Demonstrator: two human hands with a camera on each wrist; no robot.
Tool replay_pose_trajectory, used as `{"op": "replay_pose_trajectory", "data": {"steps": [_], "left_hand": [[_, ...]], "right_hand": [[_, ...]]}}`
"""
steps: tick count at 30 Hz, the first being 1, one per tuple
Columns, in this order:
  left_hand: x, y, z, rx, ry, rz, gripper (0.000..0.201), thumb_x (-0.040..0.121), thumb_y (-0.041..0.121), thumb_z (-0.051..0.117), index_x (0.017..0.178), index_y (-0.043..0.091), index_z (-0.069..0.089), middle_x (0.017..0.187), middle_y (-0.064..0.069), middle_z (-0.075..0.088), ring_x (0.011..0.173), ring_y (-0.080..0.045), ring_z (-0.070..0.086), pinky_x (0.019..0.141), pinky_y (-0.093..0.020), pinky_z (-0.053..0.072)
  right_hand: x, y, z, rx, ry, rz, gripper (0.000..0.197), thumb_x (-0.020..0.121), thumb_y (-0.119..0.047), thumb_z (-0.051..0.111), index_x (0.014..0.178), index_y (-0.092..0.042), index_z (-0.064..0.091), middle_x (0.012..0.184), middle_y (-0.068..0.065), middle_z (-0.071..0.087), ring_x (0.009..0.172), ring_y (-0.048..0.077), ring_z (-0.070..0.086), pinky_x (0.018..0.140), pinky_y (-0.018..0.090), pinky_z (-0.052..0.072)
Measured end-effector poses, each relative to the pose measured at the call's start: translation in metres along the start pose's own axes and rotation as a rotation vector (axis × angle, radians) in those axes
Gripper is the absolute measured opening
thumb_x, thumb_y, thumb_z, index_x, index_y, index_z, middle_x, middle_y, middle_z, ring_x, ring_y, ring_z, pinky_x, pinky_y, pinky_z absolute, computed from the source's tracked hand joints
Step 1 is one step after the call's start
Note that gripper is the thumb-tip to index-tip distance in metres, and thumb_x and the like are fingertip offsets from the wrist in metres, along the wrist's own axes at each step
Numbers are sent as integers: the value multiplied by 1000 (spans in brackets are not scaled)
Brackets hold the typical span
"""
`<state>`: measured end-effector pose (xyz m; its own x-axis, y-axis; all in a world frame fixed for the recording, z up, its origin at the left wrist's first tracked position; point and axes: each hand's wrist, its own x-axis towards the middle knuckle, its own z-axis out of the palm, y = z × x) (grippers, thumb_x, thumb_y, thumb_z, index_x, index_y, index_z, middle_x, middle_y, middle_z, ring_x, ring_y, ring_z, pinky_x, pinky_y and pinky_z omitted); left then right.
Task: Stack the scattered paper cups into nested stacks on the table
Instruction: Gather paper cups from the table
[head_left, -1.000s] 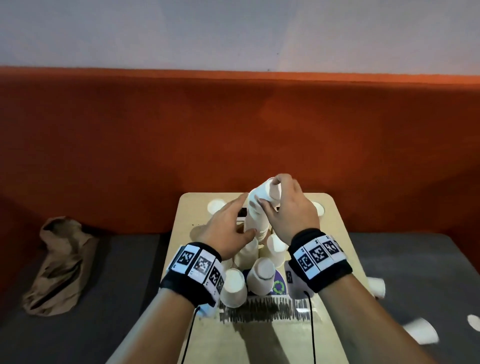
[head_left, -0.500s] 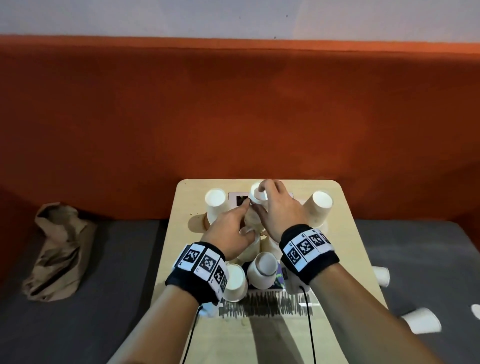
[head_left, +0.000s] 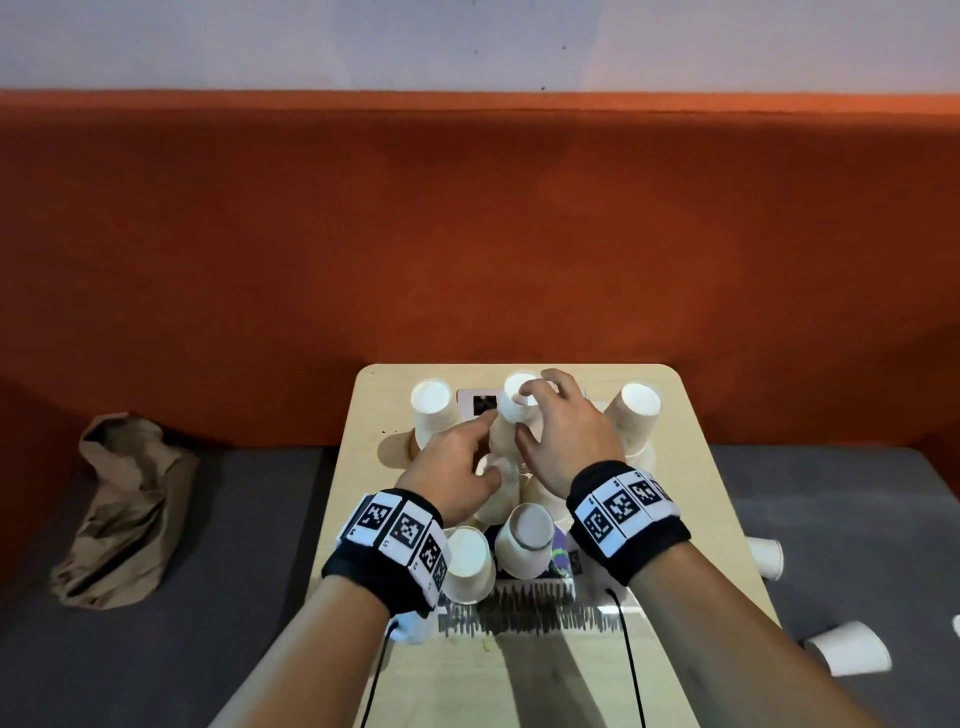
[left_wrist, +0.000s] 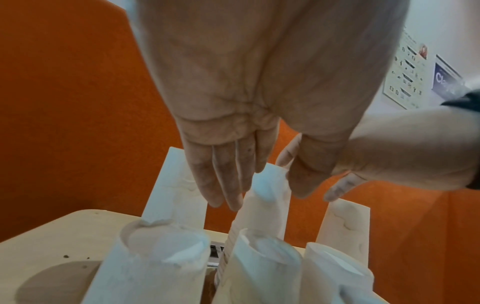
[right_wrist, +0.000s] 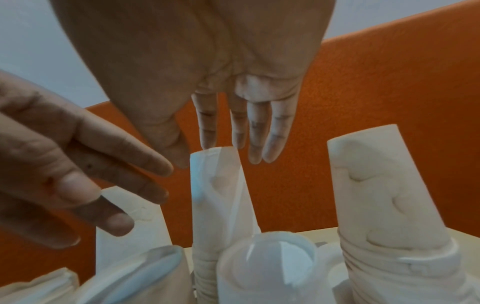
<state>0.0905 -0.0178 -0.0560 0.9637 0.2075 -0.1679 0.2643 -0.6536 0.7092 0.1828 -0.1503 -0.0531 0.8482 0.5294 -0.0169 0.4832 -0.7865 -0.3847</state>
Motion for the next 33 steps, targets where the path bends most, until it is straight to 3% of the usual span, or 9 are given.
{"op": "replay_pose_trajectory", "data": {"steps": [3, 6, 10, 14, 17, 21, 26, 30, 33], "left_hand": [[-14, 2, -3, 5, 29, 29, 54, 90, 14, 61, 141, 23, 48, 106, 11, 58, 95, -5, 51, 79, -14, 35], [-31, -4, 0, -26, 48, 23, 50, 88, 11, 63, 135, 24, 54, 112, 10, 62, 98, -7, 56, 86, -23, 45], [-46, -16, 10, 12, 34, -34, 55, 87, 15, 63, 140, 24, 51, 123, 5, 64, 98, -13, 60, 91, -31, 52], [-55, -23, 17, 29, 40, -43, 52, 88, 17, 63, 139, 18, 52, 127, 1, 63, 107, -15, 59, 95, -26, 46], [-64, -32, 25, 54, 38, -69, 52, 86, 25, 65, 137, 24, 54, 130, 2, 61, 116, -16, 56, 100, -31, 46], [-80, -43, 39, 8, 0, -101, 61, 80, 29, 70, 138, 25, 53, 133, 3, 60, 123, -17, 54, 105, -32, 44], [-98, -50, 53, -102, -47, -210, 65, 72, 24, 79, 131, 28, 53, 109, 9, 63, 100, -13, 57, 86, -23, 43], [-102, -63, 67, -214, -23, -335, 63, 52, 39, 83, 111, 38, 59, 103, 15, 68, 99, -13, 64, 88, -39, 56], [-97, -65, 69, -216, -23, -325, 63, 57, 36, 85, 114, 37, 59, 108, 14, 68, 103, -12, 64, 91, -37, 54]], "right_hand": [[-17, 1, -7, 25, 33, -7, 42, 91, -35, 59, 131, -24, 49, 147, -5, 38, 117, 24, 57, 91, 35, 47], [-39, 1, -9, 35, 58, -39, 31, 92, -33, 59, 120, -22, 53, 134, -5, 47, 108, 21, 59, 86, 33, 48], [-68, 3, -1, -29, -49, -49, 19, 91, -34, 58, 107, -23, 59, 111, -2, 63, 100, 24, 60, 78, 34, 49], [-87, 10, 21, -63, -154, -55, 43, 90, -42, 58, 130, -26, 53, 125, 2, 59, 106, 29, 61, 79, 38, 52], [-95, 13, 33, -56, -193, -35, 53, 91, -40, 59, 141, -31, 46, 136, 1, 54, 113, 30, 60, 85, 39, 52], [-102, 14, 42, -38, -204, -3, 55, 89, -38, 59, 142, -33, 44, 142, -2, 50, 118, 29, 58, 89, 39, 51], [-113, 16, 51, 71, -174, 41, 56, 84, -34, 63, 136, -36, 42, 129, -2, 59, 106, 27, 60, 80, 34, 48], [-116, 20, 58, 198, -194, 126, 62, 79, -36, 70, 133, -32, 40, 122, -1, 64, 108, 27, 62, 83, 33, 47], [-115, 24, 63, 448, -176, 239, 69, 75, -35, 79, 132, -29, 40, 123, -3, 62, 109, 21, 61, 90, 32, 47]]}}
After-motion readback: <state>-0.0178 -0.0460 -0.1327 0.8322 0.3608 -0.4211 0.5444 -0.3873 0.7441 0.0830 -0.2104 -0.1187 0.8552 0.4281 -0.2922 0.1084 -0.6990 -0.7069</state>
